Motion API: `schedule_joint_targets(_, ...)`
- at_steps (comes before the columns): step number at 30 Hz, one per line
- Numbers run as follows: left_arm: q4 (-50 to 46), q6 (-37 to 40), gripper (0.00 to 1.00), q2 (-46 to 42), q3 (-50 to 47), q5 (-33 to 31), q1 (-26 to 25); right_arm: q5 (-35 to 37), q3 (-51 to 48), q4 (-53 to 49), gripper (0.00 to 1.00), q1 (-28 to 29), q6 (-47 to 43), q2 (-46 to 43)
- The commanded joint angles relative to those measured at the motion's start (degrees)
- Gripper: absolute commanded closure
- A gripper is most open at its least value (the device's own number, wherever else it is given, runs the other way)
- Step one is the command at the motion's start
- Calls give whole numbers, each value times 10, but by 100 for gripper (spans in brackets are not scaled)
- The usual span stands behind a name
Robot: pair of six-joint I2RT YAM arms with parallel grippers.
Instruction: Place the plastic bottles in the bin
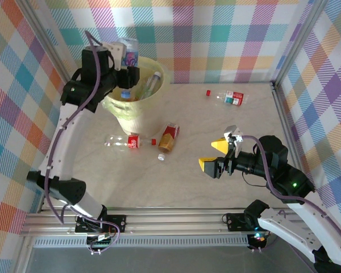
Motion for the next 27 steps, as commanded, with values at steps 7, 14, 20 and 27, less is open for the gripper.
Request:
schedule_joint_targets(7, 22, 92, 29, 91, 49, -20, 12, 7, 22, 7, 0, -2, -11, 3)
schedule_joint_targets(14, 5, 129, 28, 143, 56, -49, 23, 12, 18, 2, 0, -2, -11, 2)
schedule_joint_targets(20, -13, 121, 28, 167, 52, -57, 34, 14, 16, 3, 0, -2, -10, 4)
schedule_joint_targets(27, -17, 113, 27, 180, 30, -68, 39, 13, 14, 3, 0, -1, -10, 8)
